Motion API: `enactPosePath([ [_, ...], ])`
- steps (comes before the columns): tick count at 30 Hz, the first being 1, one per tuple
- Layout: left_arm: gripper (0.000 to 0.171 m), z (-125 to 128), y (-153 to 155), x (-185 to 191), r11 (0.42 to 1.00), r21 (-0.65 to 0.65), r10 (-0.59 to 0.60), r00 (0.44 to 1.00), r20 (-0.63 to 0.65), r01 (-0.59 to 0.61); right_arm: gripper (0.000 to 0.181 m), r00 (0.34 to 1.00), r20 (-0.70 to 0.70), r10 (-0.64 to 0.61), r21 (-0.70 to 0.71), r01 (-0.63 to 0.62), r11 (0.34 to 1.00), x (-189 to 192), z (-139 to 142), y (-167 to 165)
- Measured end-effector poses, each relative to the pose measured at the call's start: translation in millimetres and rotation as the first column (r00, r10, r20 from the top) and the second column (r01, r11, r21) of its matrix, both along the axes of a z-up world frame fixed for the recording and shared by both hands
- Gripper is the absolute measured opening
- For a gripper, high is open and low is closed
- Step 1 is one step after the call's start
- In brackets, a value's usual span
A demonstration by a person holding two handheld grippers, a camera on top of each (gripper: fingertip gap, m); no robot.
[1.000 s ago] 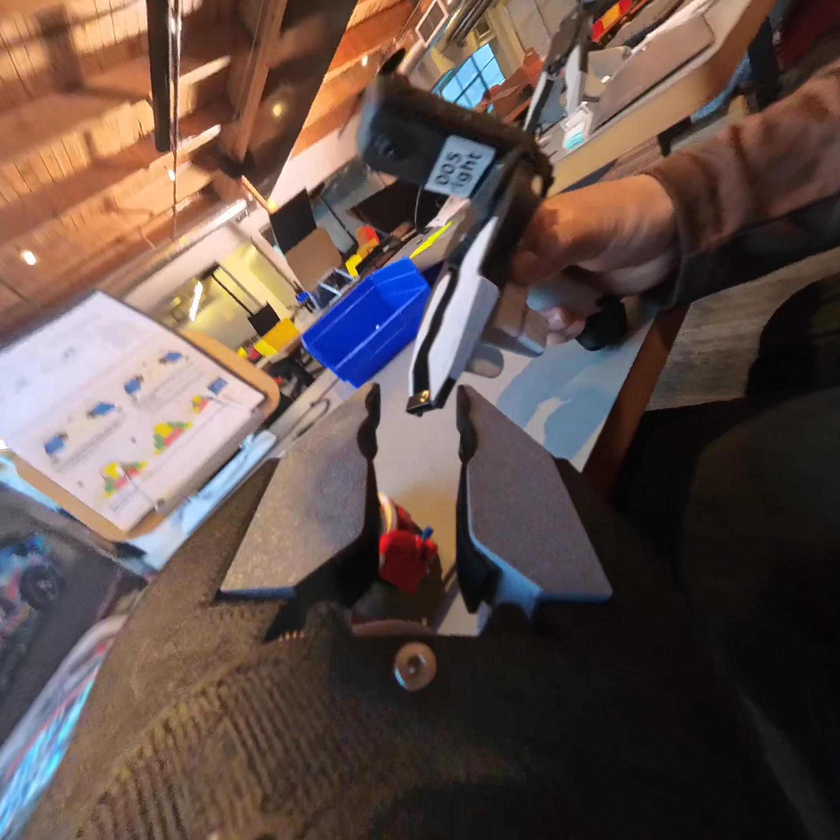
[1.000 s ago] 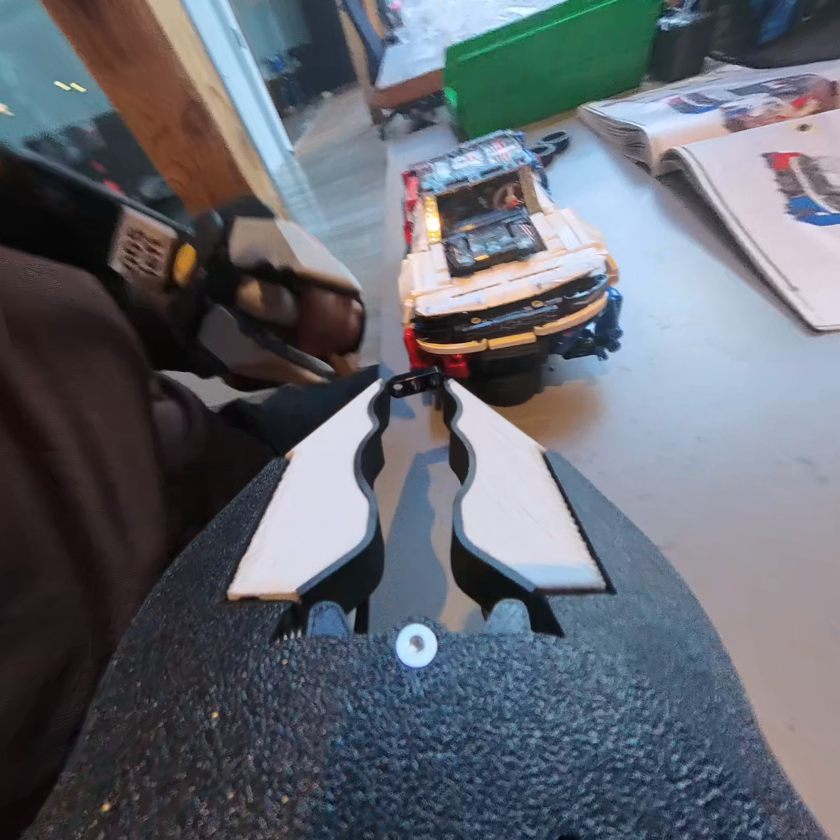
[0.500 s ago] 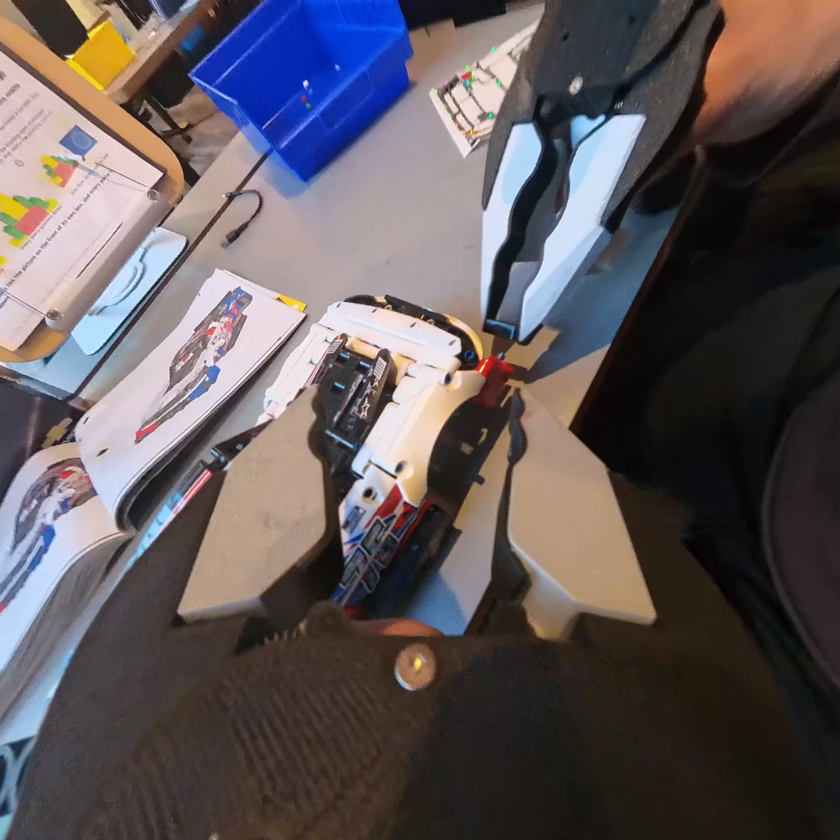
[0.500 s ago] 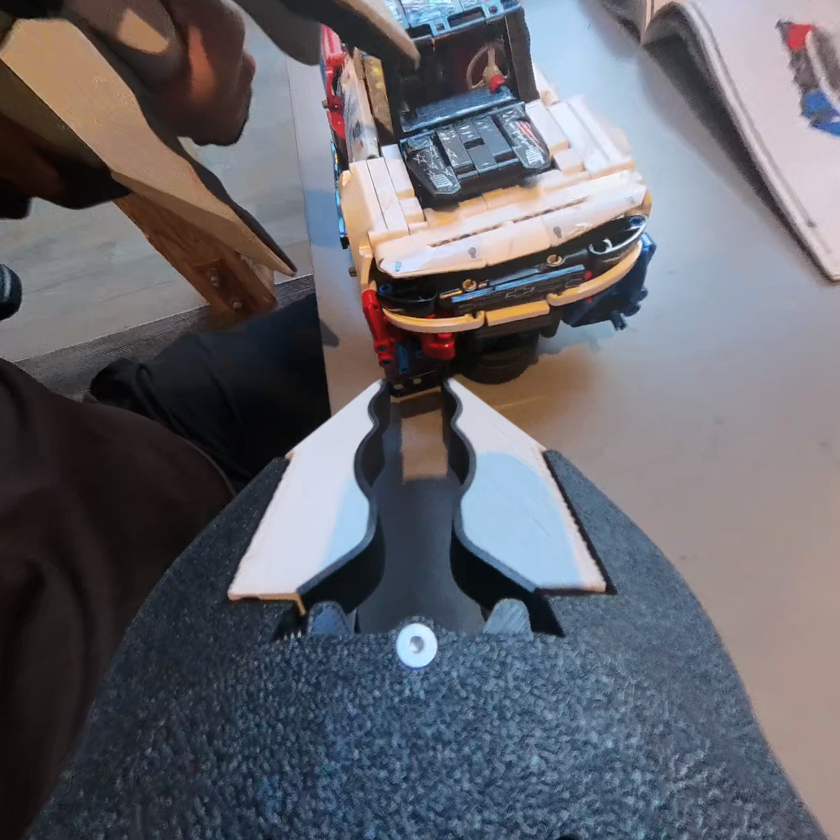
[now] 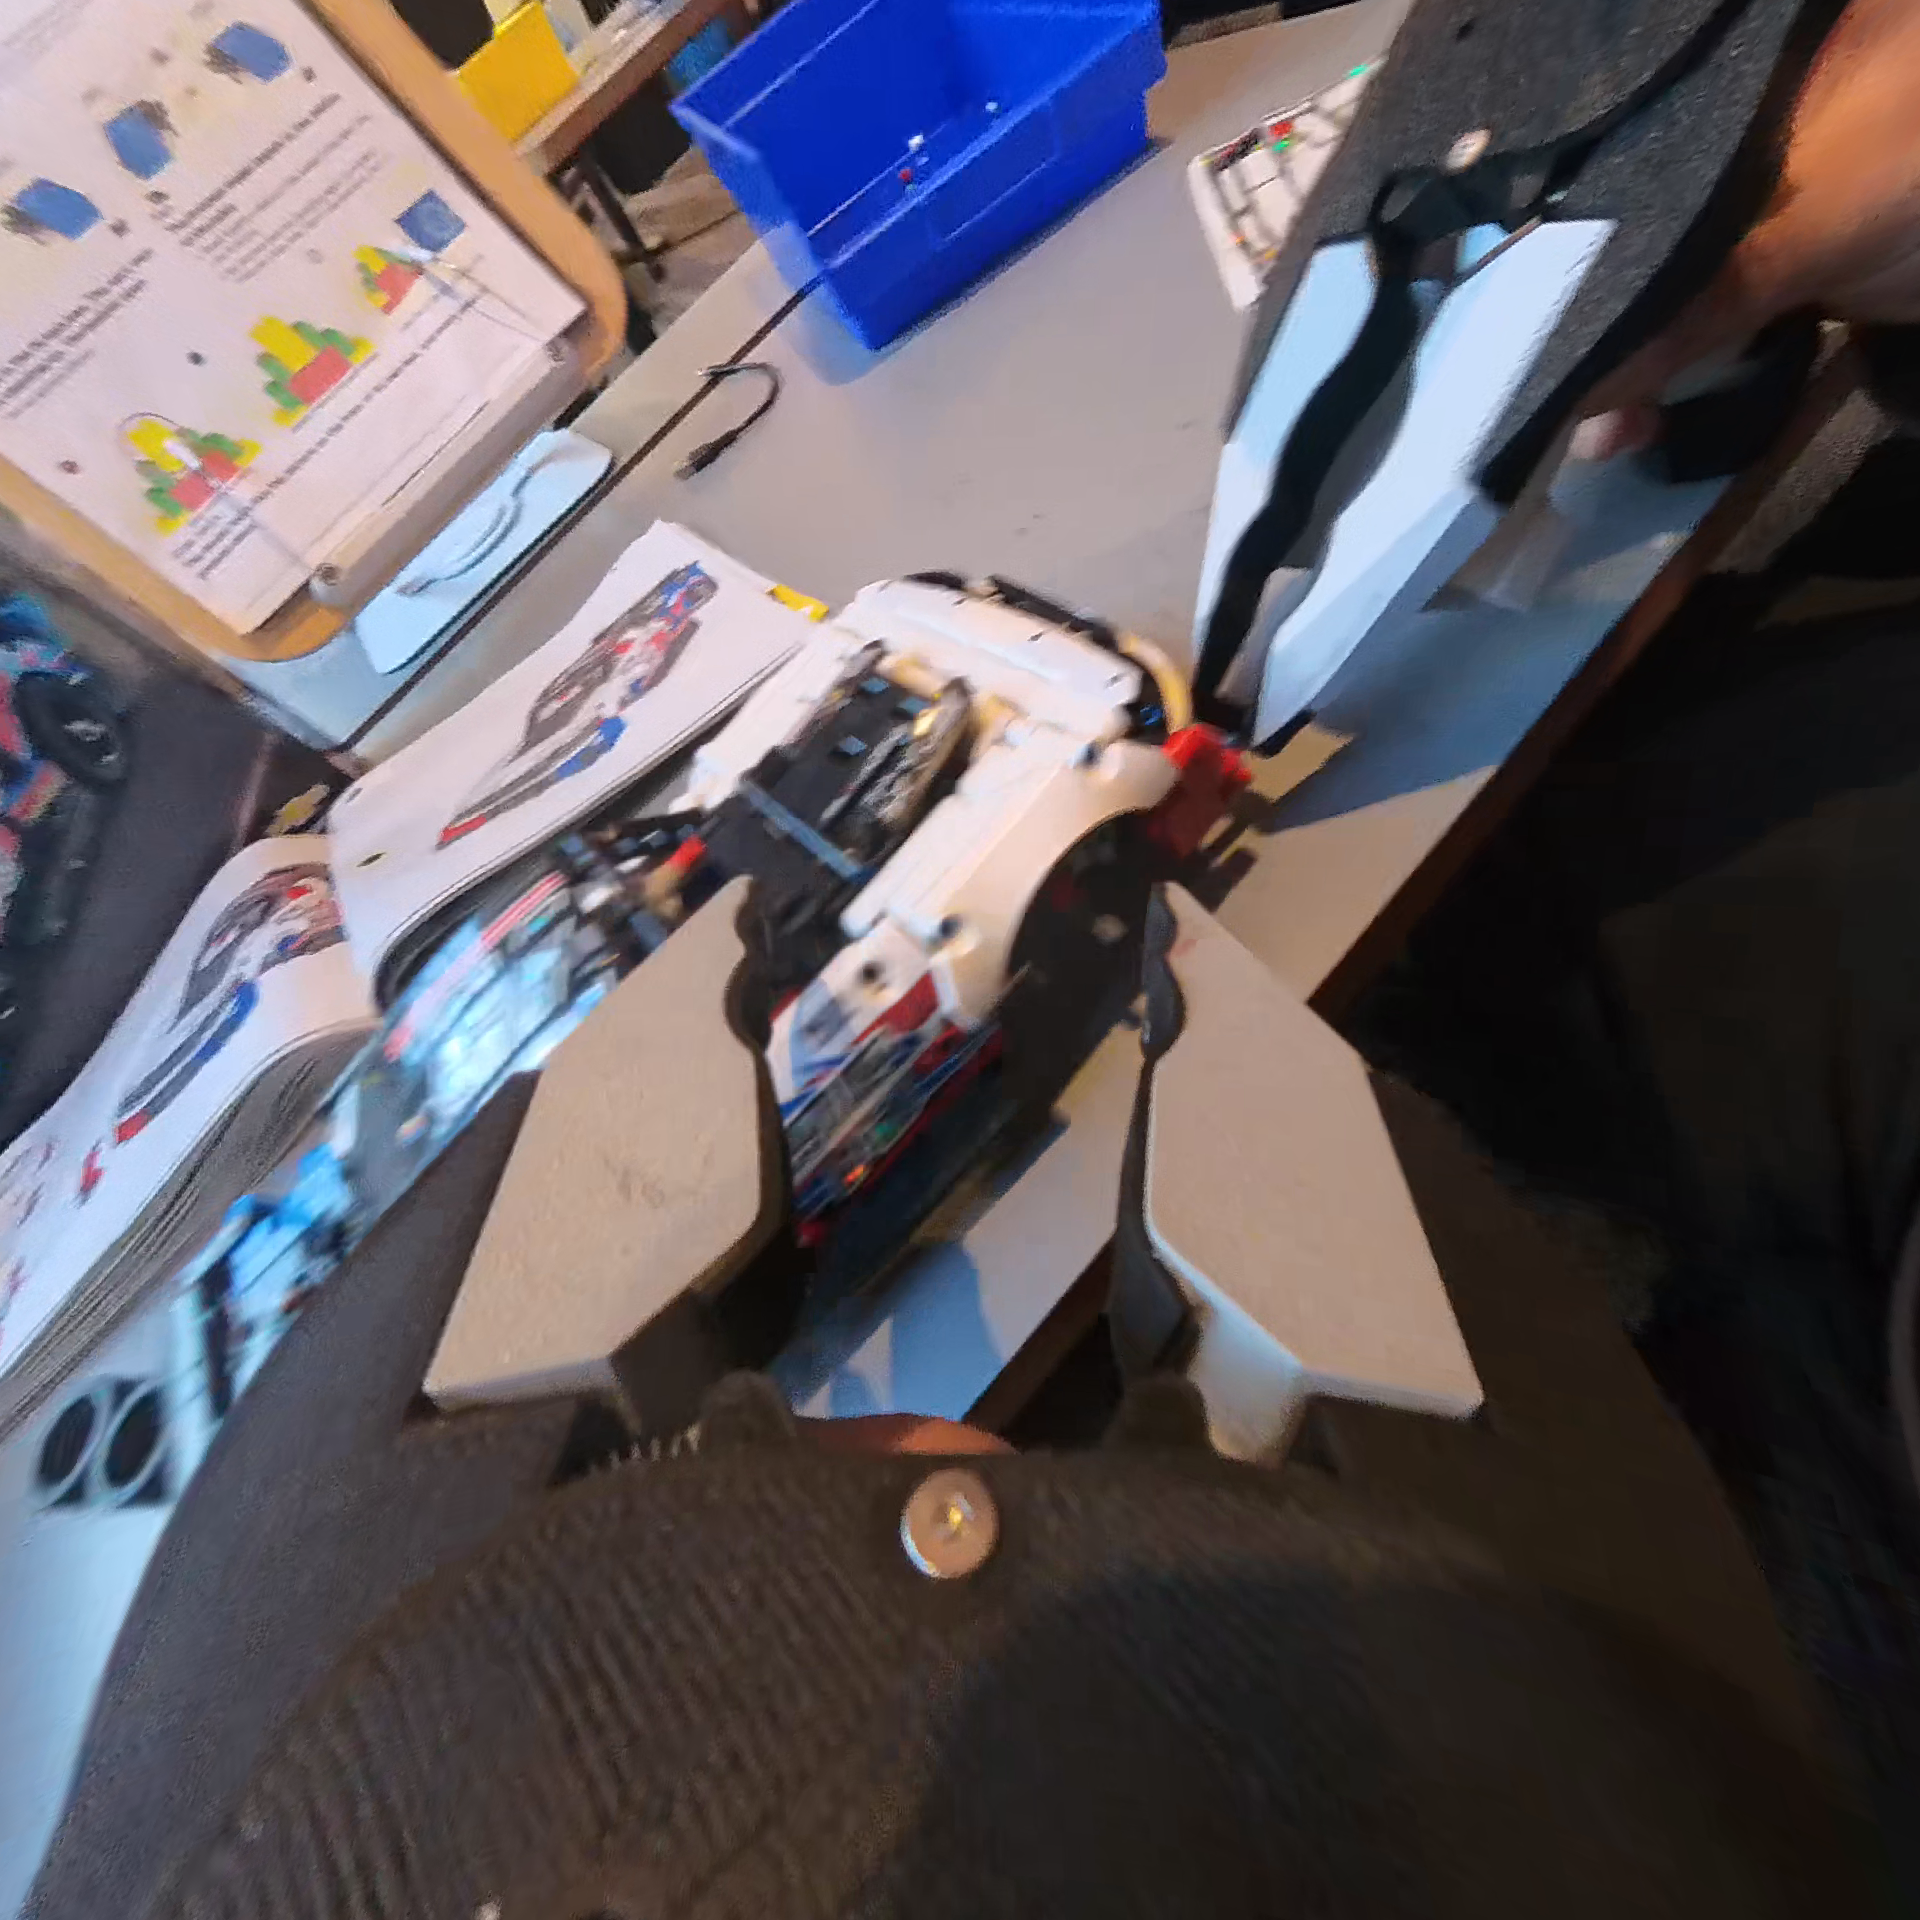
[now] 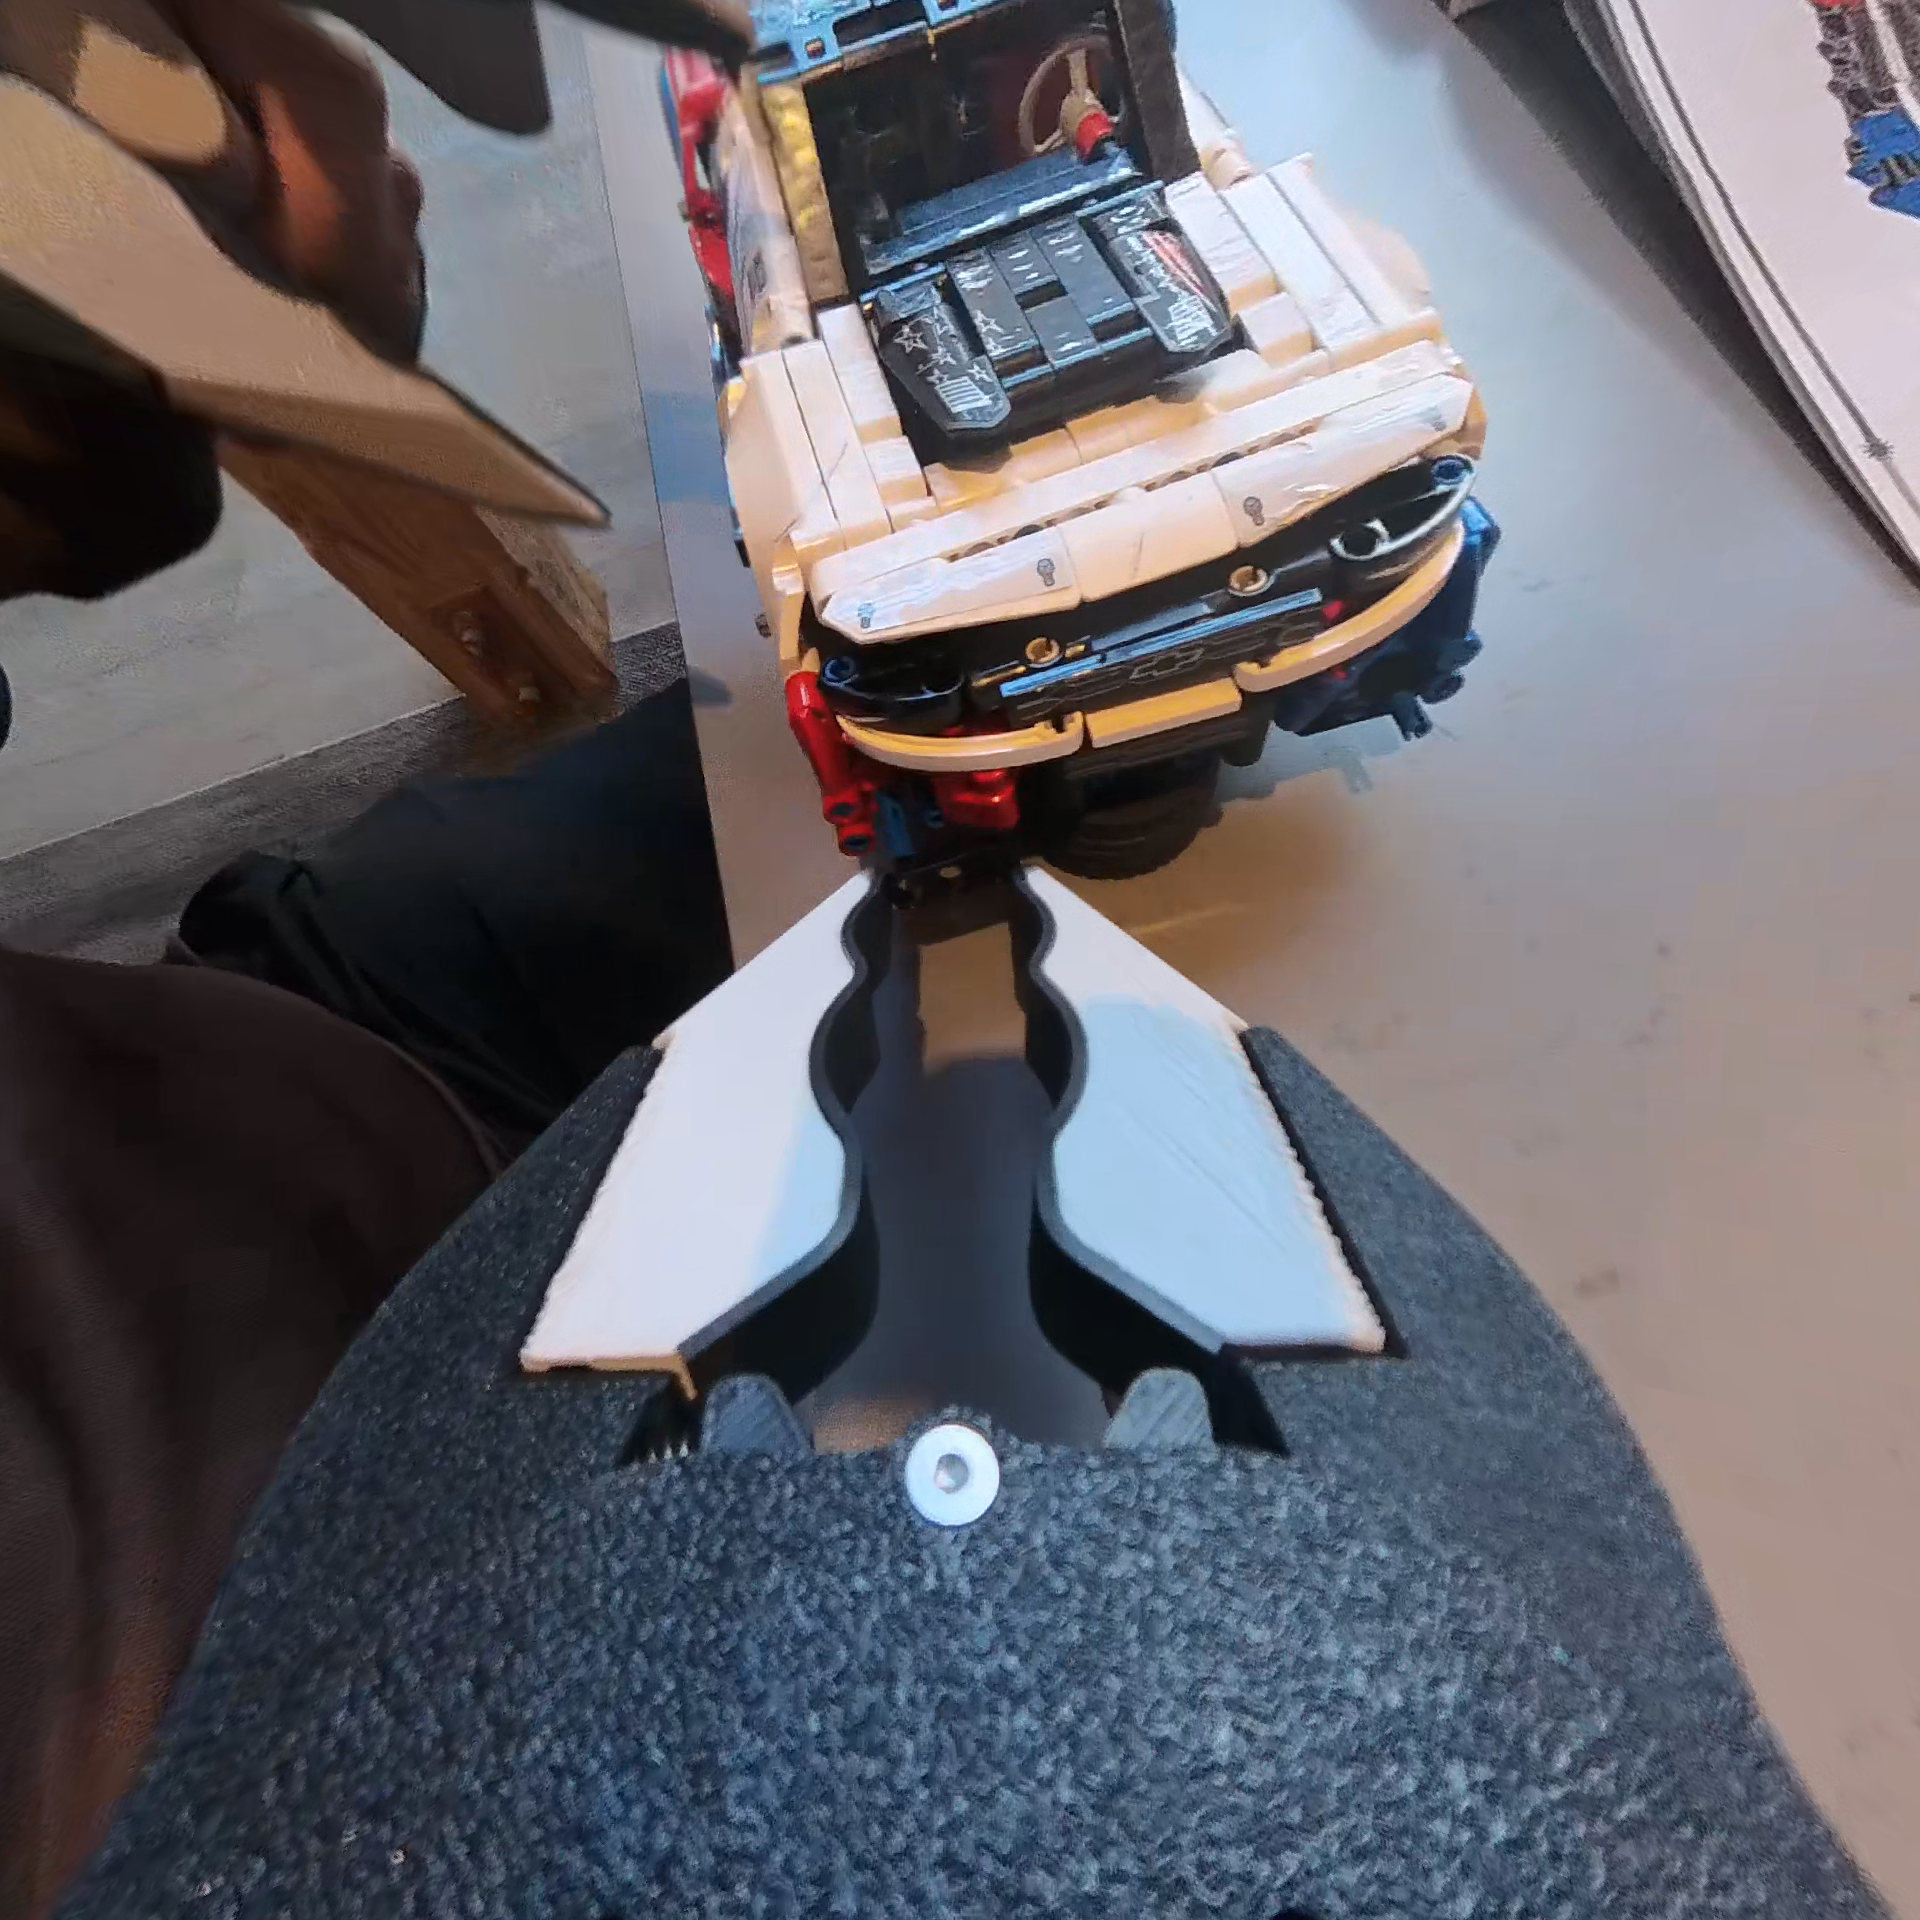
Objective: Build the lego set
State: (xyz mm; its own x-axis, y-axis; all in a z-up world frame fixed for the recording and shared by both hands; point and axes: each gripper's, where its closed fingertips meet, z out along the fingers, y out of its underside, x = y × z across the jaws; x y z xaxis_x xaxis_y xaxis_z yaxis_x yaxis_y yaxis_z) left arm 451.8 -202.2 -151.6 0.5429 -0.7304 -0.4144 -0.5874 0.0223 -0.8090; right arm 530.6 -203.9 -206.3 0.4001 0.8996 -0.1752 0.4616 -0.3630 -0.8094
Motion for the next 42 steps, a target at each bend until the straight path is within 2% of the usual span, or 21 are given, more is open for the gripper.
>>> enactPosePath([
  [3,0.091,0.5,8.3,-38.2,0.991,-0.13,0.024,1.0,0.001,-0.024,0.021,1.0,-0.022,0.017,-0.008,-0.018,1.0,-0.9,2.4,-1.6],
  [5,0.083,-1.1,19.6,-62.4,0.99,-0.127,0.057,0.997,-0.048,-0.063,0.021,0.999,-0.02,0.032,-0.011,-0.032,0.999,-1.8,1.9,-2.4],
  [7,0.088,3.5,25.5,-73.0,0.989,-0.109,0.089,0.994,-0.061,-0.095,0.021,0.999,-0.024,0.04,-0.013,-0.04,0.999,-2.0,2.3,-2.2],
  [8,0.087,9.8,20.4,-65.7,0.992,-0.107,0.06,0.998,-0.026,-0.063,0.021,0.999,-0.029,0.04,-0.02,-0.041,0.999,-1.8,2.7,-2.1],
  [10,0.069,22.1,1.4,-37.3,0.995,-0.088,-0.034,0.995,0.094,0.043,0.021,0.998,-0.037,0.045,-0.033,-0.046,0.998,-2.0,3.0,-2.5],
  [12,0.049,12.7,-19.4,-5.9,0.978,-0.174,-0.077,0.974,0.211,0.115,0.021,0.997,-0.041,0.063,-0.05,-0.065,0.997,-3.0,2.6,-4.7],
  [14,0.047,-8.2,-34.4,21.0,0.947,-0.294,-0.034,0.949,0.313,0.131,0.021,0.996,-0.054,0.069,-0.072,-0.073,0.995,-3.2,2.8,-5.0],
  [16,0.048,-29.0,-35.1,35.2,0.938,-0.341,0.075,0.931,0.358,0.055,0.021,0.995,-0.069,0.068,-0.094,-0.075,0.993,-3.0,3.7,-4.6],
  [17,0.051,-38.1,-39.7,43.4,0.932,-0.358,0.087,0.929,0.359,0.05,0.021,0.995,-0.075,0.071,-0.101,-0.078,0.992,-3.2,3.9,-4.8],
  [19,0.052,-49.1,-39.1,50.5,0.948,-0.318,0.098,0.949,0.301,0.002,0.021,0.993,-0.085,0.086,-0.112,-0.095,0.989,-4.4,4.6,-6.5],
  [21,0.051,-43.7,-26.2,48.4,0.982,-0.17,0.124,0.963,0.24,-0.084,0.021,0.991,-0.092,0.093,-0.121,-0.104,0.987,-5.5,5.0,-6.6],
  [23,0.044,-41.5,-21.9,55.2,0.993,-0.067,0.11,0.975,0.191,-0.099,0.021,0.989,-0.102,0.103,-0.137,-0.116,0.984,-6.3,5.5,-7.3],
  [27,0.056,-51.2,-13.1,69.1,0.984,-0.066,0.172,0.971,0.165,-0.163,0.021,0.987,-0.124,0.098,-0.172,-0.118,0.978,-5.4,6.3,-6.0],
  [30,0.049,-53.3,-8.4,66.6,0.977,-0.033,0.214,0.966,0.145,-0.212,0.021,0.99,-0.11,0.085,-0.182,-0.104,0.978,-3.3,3.6,-3.7],
  [37,0.049,-52.8,-6.5,67.0,0.966,-0.005,0.255,0.954,0.157,-0.257,0.021,0.988,-0.137,0.075,-0.264,-0.11,0.958,-3.0,1.9,-1.7],
  [39,0.044,-45.4,-4.3,57.3,0.937,0.03,0.336,0.922,0.192,-0.348,0.021,0.988,-0.139,0.064,-0.281,-0.101,0.954,-2.2,1.1,-0.2],
  [40,0.051,-38.1,-4.1,48.1,0.904,0.056,0.402,0.886,0.233,-0.425,0.021,0.989,-0.14,0.056,-0.283,-0.094,0.954,-1.5,1.1,0.5],
  [42,0.033,-30.9,-17.8,54.8,0.905,0.07,0.384,0.875,0.296,-0.42,0.021,0.988,-0.153,0.039,-0.291,-0.082,0.953,0.0,2.4,0.7],
])
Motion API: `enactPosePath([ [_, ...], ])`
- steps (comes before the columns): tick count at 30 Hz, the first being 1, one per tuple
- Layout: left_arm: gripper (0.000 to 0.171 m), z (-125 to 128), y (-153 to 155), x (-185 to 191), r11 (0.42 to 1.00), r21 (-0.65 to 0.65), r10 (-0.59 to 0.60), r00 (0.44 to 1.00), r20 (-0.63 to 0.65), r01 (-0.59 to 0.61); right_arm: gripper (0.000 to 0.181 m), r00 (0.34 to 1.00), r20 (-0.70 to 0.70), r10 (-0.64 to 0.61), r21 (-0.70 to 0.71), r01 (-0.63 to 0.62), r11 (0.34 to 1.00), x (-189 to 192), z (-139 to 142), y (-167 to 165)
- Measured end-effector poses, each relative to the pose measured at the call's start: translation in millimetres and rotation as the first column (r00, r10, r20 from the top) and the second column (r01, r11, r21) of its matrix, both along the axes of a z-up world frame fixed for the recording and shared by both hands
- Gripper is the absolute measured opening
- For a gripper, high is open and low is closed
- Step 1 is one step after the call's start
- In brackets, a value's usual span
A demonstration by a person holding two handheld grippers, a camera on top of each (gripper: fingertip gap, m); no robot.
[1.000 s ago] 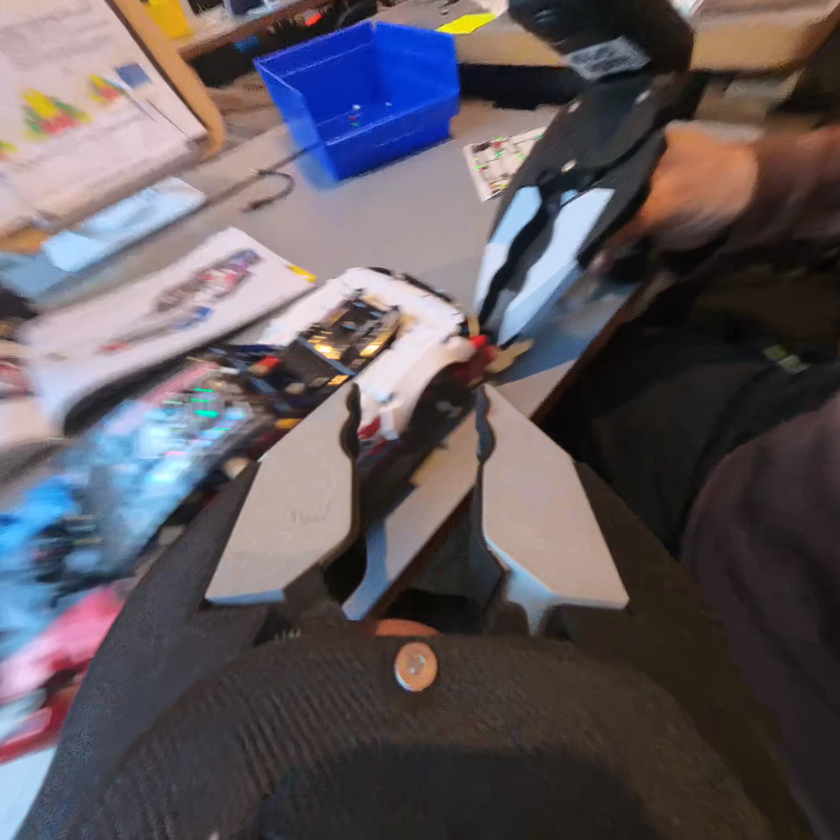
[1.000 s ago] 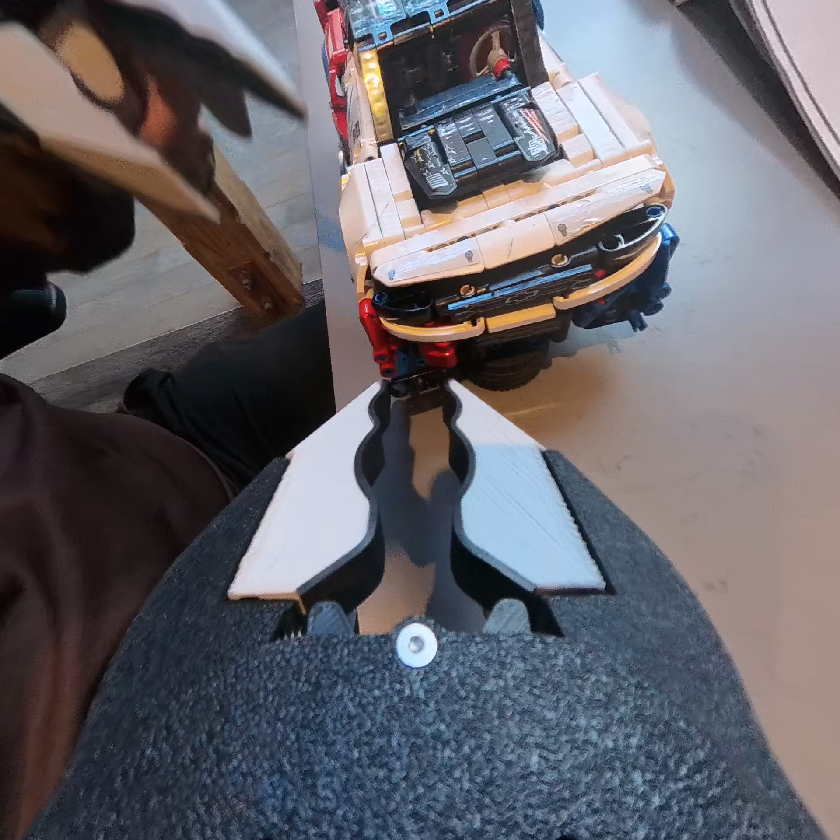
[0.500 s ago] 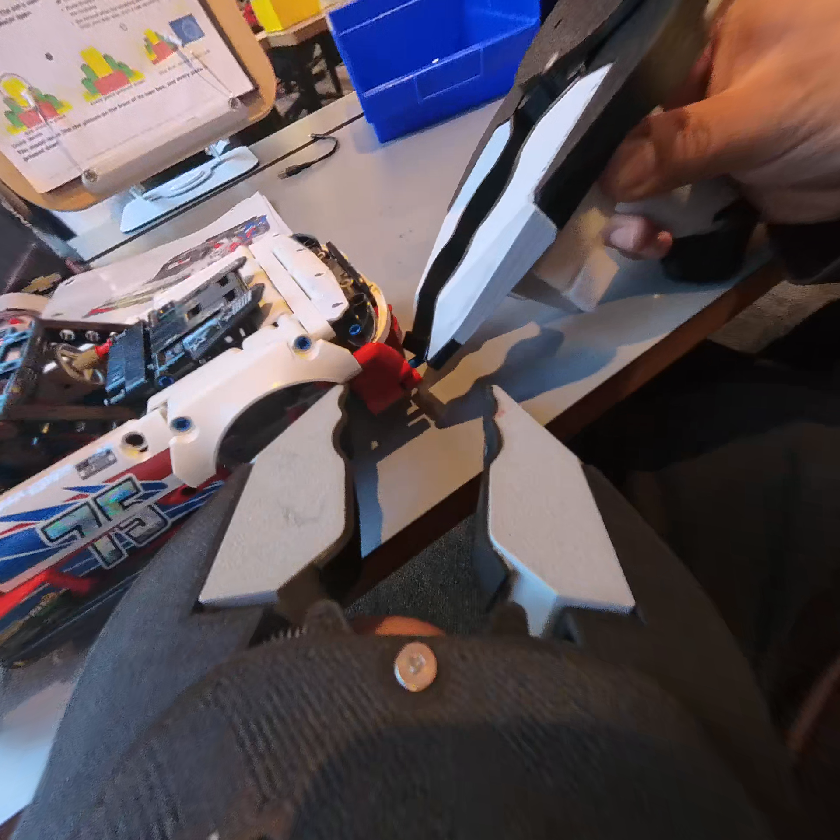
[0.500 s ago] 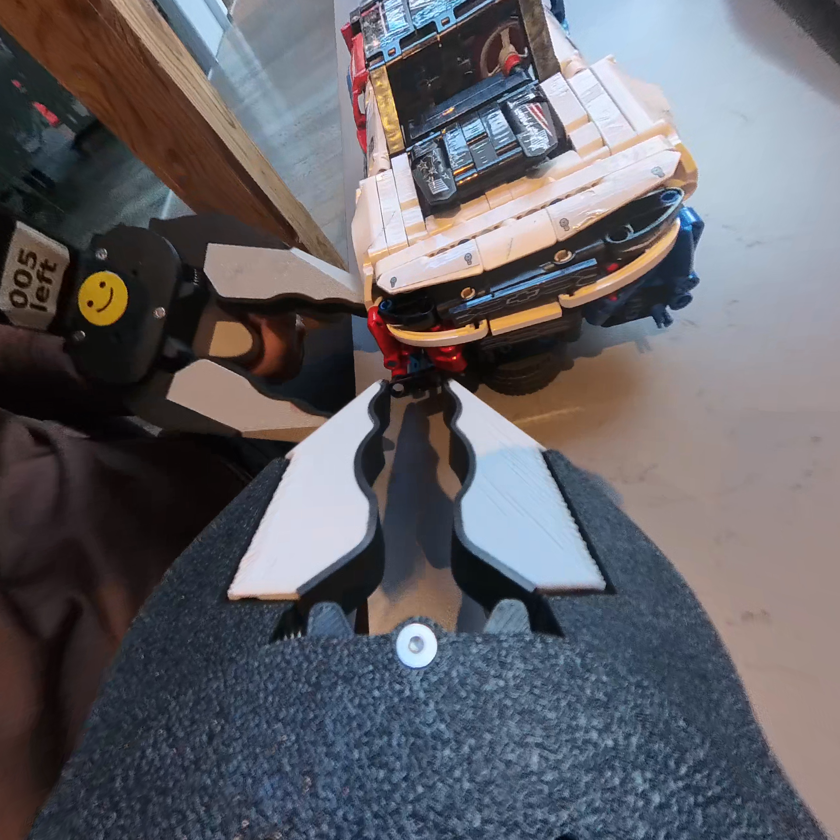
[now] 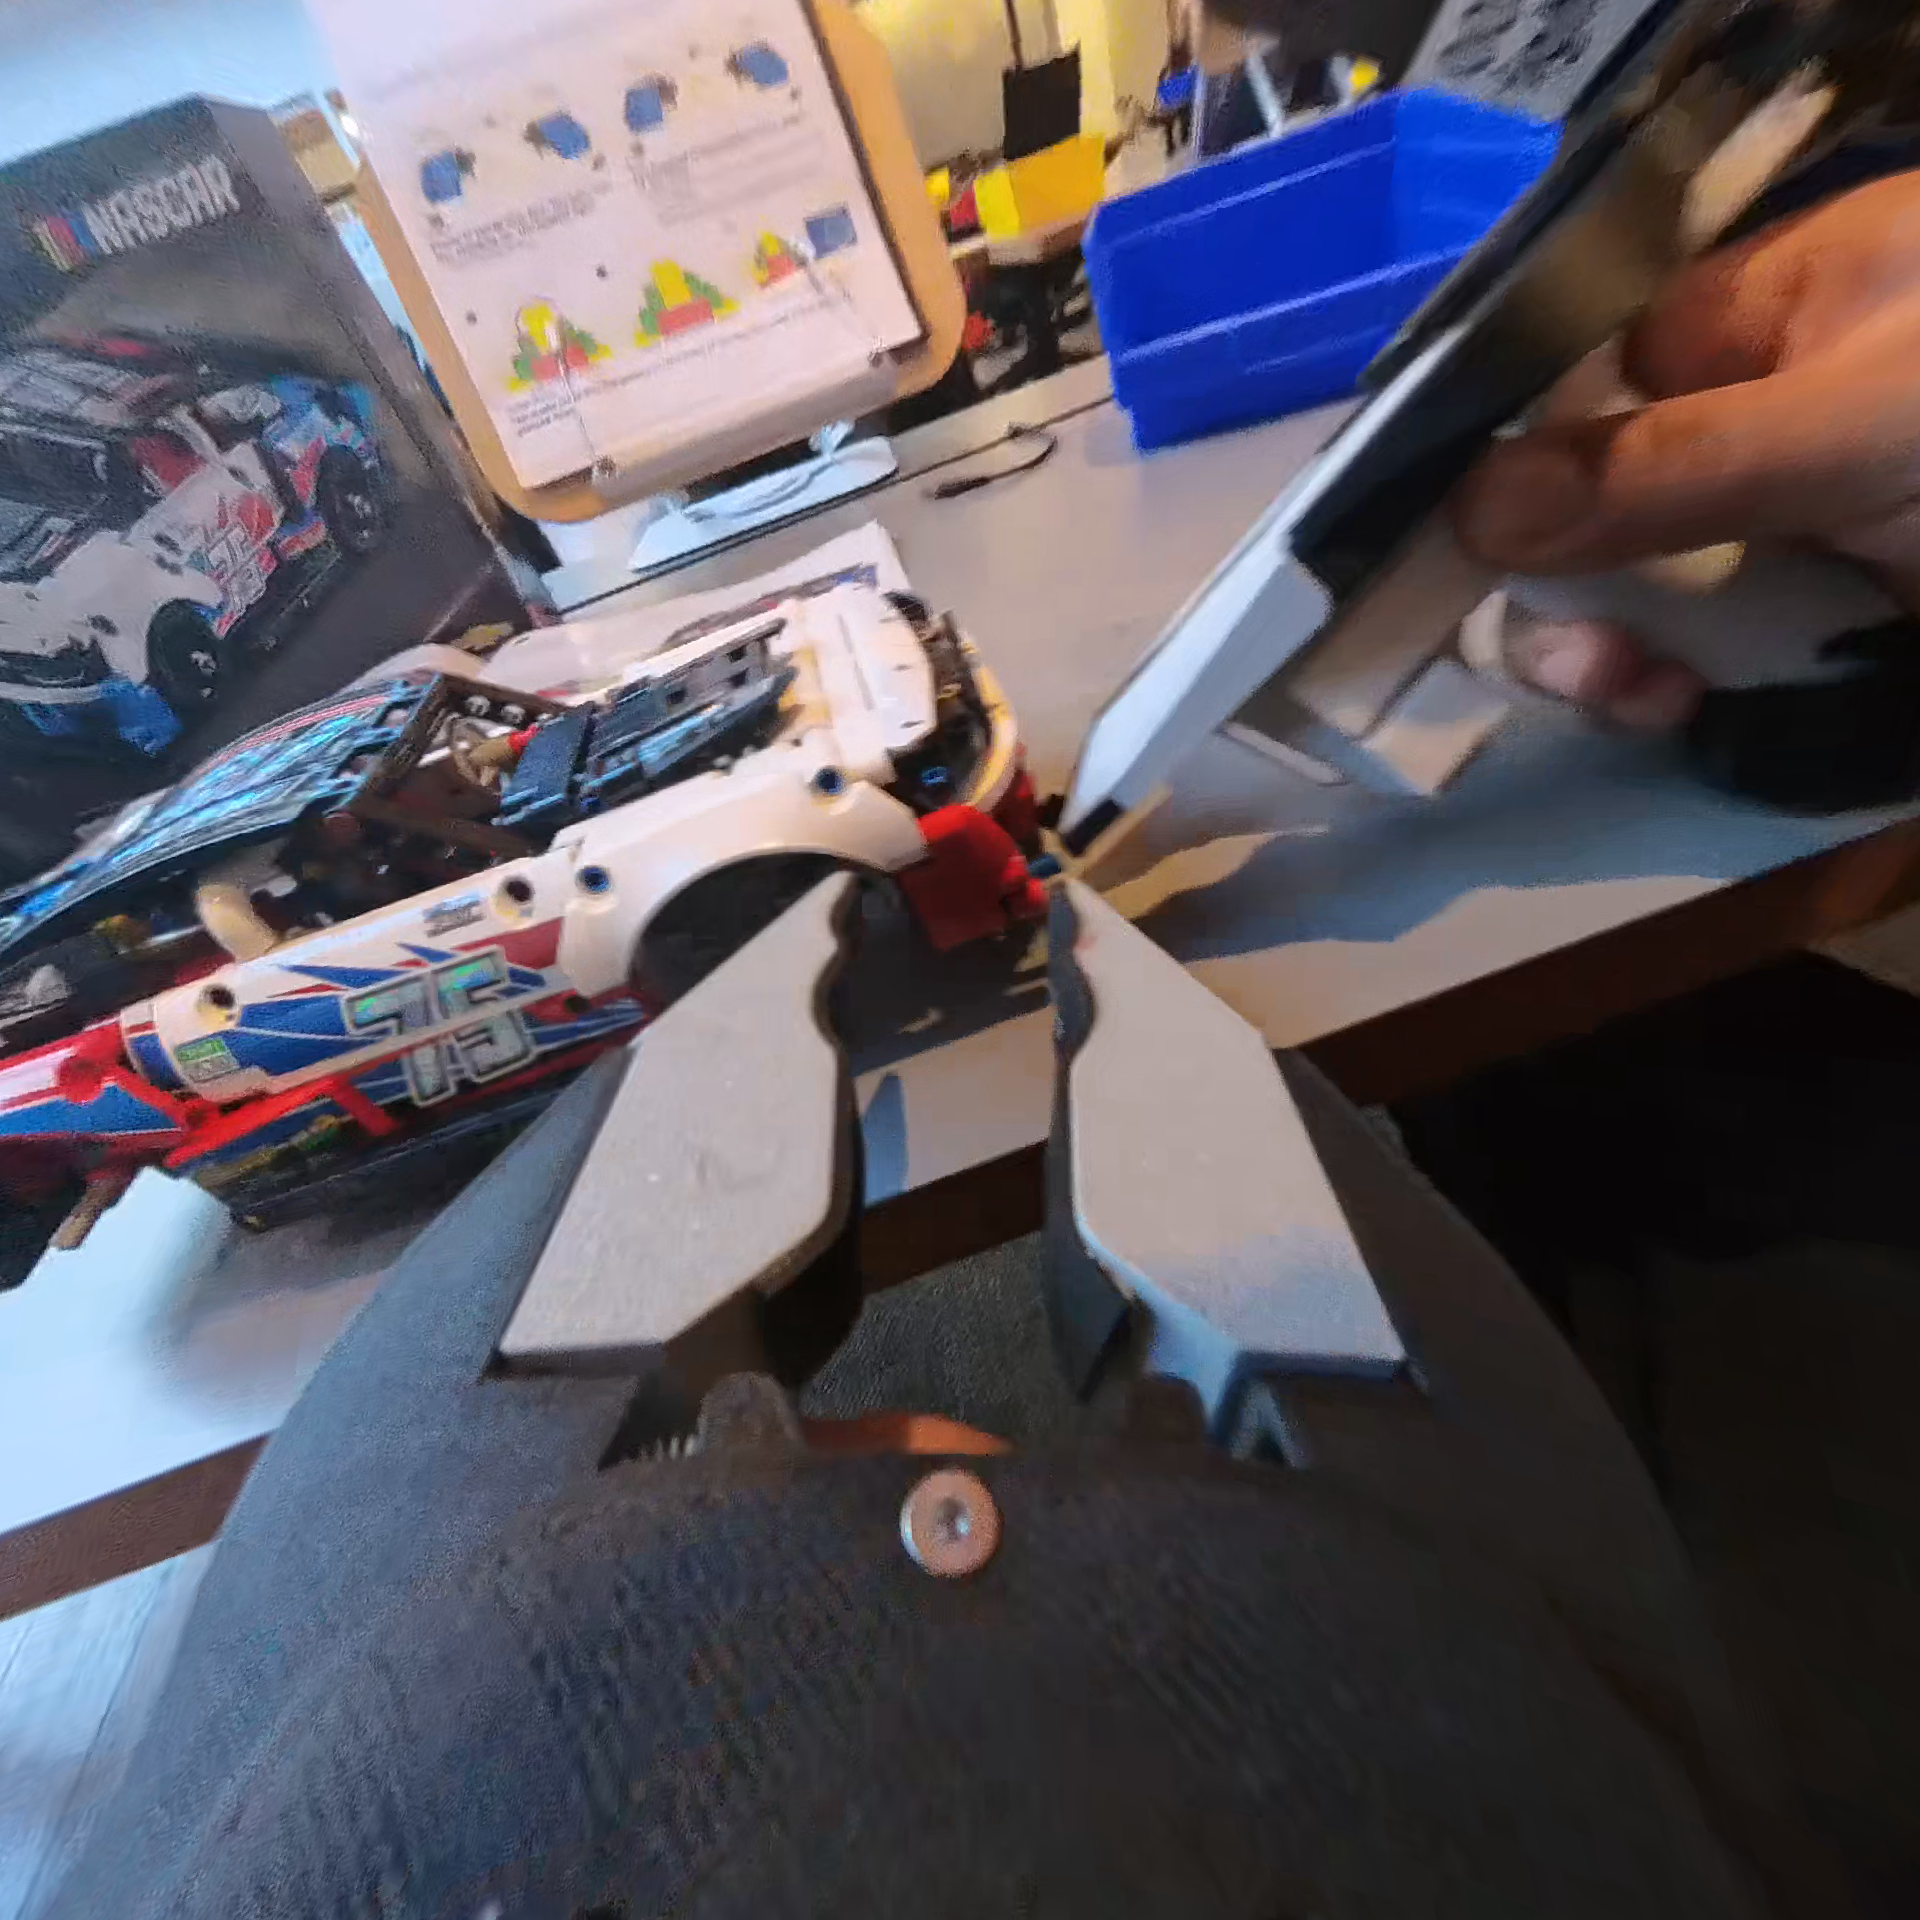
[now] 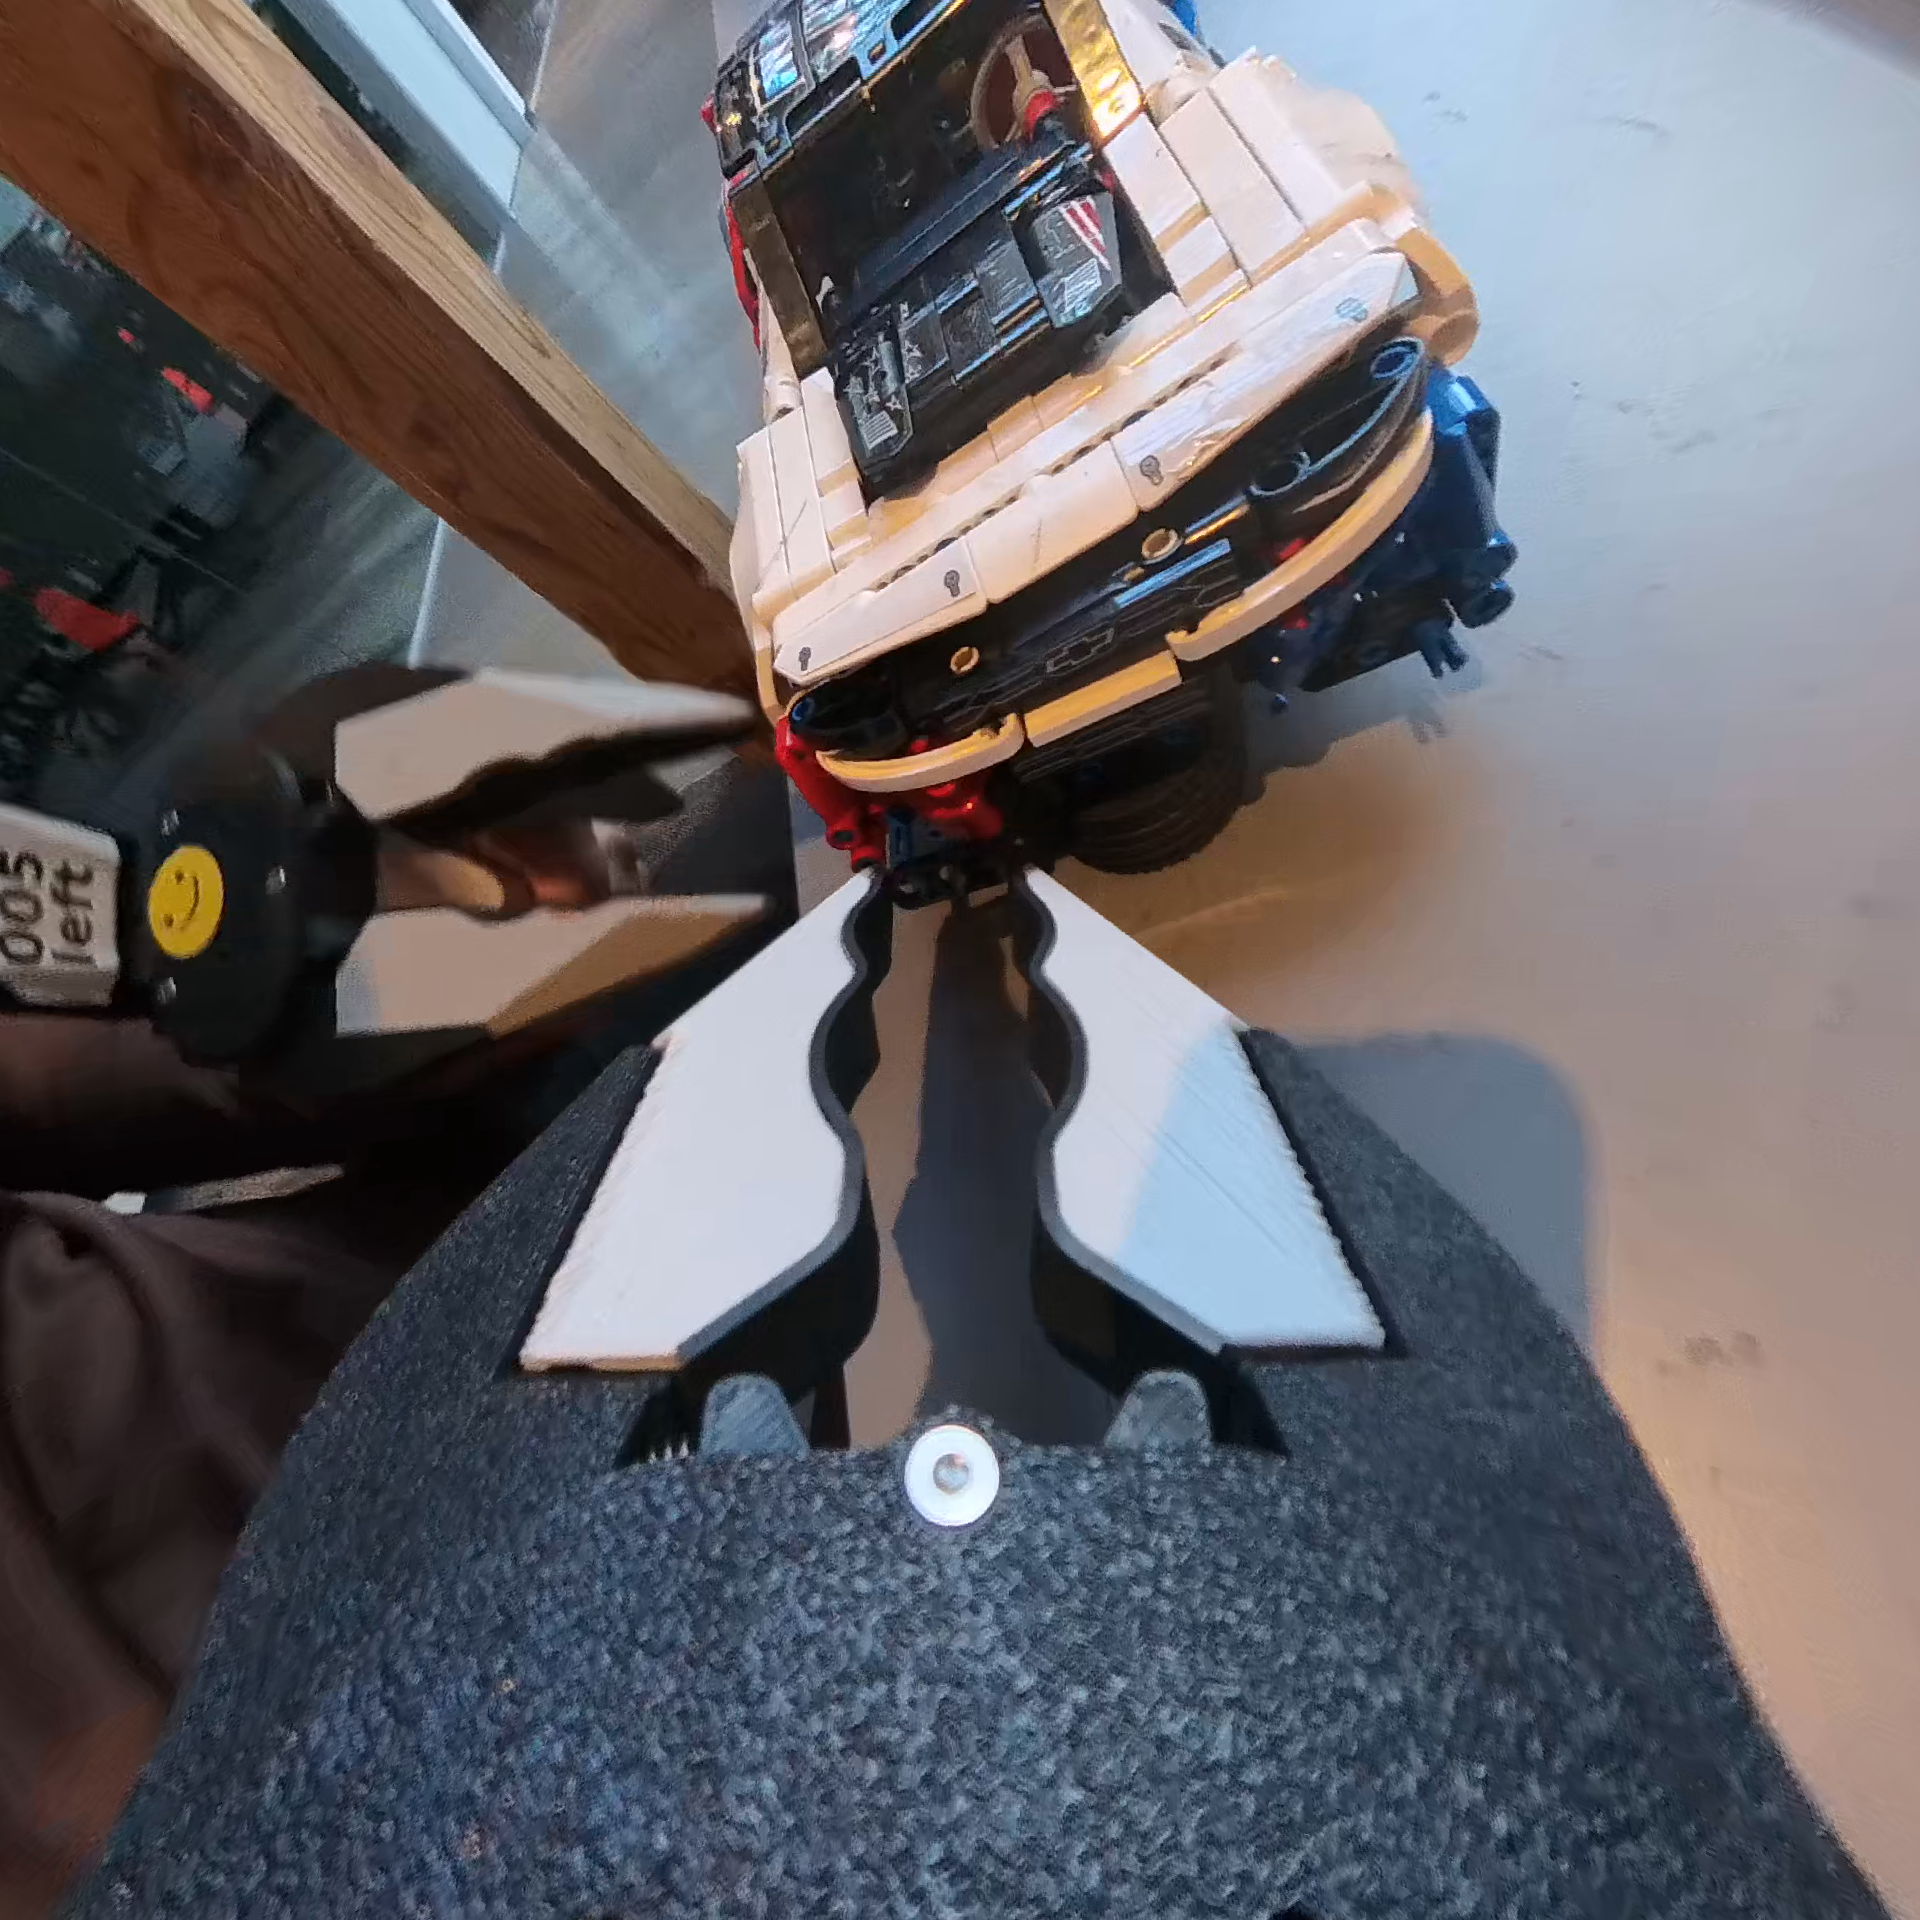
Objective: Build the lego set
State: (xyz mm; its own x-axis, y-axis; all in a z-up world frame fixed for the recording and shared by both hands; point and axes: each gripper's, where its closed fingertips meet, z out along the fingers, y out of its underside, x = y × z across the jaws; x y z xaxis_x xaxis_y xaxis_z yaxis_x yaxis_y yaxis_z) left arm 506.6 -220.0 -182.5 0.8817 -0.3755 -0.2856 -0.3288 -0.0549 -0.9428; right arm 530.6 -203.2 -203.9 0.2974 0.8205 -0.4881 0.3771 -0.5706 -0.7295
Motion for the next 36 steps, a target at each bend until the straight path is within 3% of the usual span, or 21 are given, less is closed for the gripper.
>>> enactPosePath([
  [2,0.031,-3.8,-9.1,14.3,0.999,0.036,-0.019,0.997,-0.076,0.022,0.021,1.0,-0.03,0.001,-0.038,-0.002,0.999,0.3,2.4,-4.4],
  [6,0.033,5.9,-7.8,36.3,0.972,0.231,0.028,0.949,-0.315,0.048,0.021,0.996,-0.09,0.017,-0.111,-0.027,0.993,1.9,7.1,-17.2],
  [9,0.014,10.0,-7.7,52.3,0.932,0.342,0.044,0.895,-0.444,0.123,0.021,0.994,-0.111,0.008,-0.103,-0.02,0.995,7.3,10.8,-20.4],
  [20,0.009,11.0,-10.4,48.6,0.892,0.399,0.015,0.87,-0.493,0.211,0.022,0.985,-0.163,0.046,-0.065,-0.057,0.996,11.2,21.9,-31.2],
  [24,0.006,17.3,-14.4,50.7,0.869,0.406,-0.091,0.899,-0.428,0.281,0.012,0.968,-0.166,0.19,0.075,-0.18,0.981,12.6,31.1,-40.6],
  [27,0.006,16.7,-22.6,57.0,0.833,0.396,-0.238,0.897,-0.372,0.386,0.025,0.948,-0.004,0.318,0.354,-0.296,0.887,16.5,29.5,-38.7],
  [31,0.006,9.7,-21.1,58.0,0.825,0.374,-0.296,0.888,-0.353,0.423,0.011,0.889,0.247,0.386,0.682,-0.442,0.582,15.7,30.8,-41.5],
  [33,0.006,6.6,-21.3,59.3,0.821,0.346,-0.348,0.879,-0.326,0.454,0.012,0.863,0.326,0.387,0.733,-0.489,0.473,16.1,29.1,-39.8],
  [35,0.006,1.3,-16.9,57.6,0.832,0.313,-0.37,0.878,-0.303,0.459,0.008,0.866,0.353,0.354,0.675,-0.498,0.544,14.5,15.5,-27.5],
  [36,0.006,-7.9,-9.1,55.1,0.851,0.271,-0.367,0.879,-0.305,0.449,0.02,0.871,0.384,0.307,0.632,-0.49,0.601,16.0,3.2,-14.6],
])
